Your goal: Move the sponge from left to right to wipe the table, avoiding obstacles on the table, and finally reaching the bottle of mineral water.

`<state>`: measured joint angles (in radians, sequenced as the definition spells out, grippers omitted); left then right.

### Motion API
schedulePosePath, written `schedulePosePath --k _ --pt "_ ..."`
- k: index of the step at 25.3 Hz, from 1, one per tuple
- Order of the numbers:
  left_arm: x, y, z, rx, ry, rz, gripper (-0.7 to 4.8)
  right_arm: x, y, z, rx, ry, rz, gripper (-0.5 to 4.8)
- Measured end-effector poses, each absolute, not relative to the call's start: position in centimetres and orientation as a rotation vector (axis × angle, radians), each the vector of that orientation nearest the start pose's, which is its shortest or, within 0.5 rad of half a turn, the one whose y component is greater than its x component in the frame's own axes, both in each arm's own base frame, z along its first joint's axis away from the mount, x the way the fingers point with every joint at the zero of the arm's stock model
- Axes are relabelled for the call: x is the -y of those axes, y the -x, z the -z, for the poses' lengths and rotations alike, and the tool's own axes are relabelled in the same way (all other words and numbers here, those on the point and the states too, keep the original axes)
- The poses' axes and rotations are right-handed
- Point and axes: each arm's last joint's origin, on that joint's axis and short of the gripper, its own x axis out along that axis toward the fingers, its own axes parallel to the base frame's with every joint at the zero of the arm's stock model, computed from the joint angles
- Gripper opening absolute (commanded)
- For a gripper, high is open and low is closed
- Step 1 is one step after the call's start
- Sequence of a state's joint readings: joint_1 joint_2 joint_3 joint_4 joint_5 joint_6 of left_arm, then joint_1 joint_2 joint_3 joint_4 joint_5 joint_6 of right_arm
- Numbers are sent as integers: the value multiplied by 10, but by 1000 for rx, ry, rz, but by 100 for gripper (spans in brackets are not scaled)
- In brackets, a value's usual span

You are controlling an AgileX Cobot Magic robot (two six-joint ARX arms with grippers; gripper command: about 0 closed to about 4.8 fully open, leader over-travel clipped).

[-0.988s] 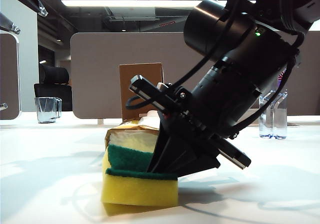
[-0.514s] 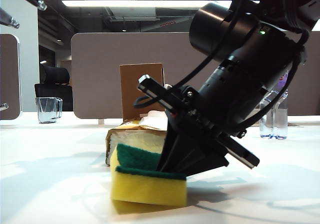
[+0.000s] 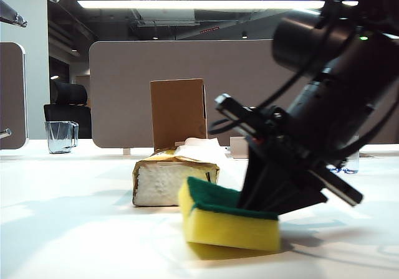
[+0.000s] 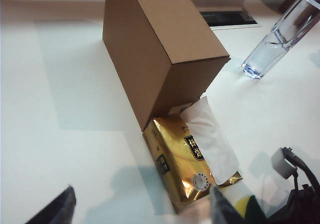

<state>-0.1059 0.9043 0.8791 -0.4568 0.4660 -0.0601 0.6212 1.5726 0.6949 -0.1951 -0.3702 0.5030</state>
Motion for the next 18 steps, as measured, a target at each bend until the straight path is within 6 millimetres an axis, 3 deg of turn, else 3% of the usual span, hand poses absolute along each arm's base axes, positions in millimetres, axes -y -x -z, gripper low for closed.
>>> schedulePosePath --k 13,18 --pt "33 -184 -322 -497 145 549 344 -113 -211 -129 -1262 -325 -549 -9" --pt "33 -183 -322 -496 146 549 344 -82 -213 -130 -1258 -361 -494 -9"
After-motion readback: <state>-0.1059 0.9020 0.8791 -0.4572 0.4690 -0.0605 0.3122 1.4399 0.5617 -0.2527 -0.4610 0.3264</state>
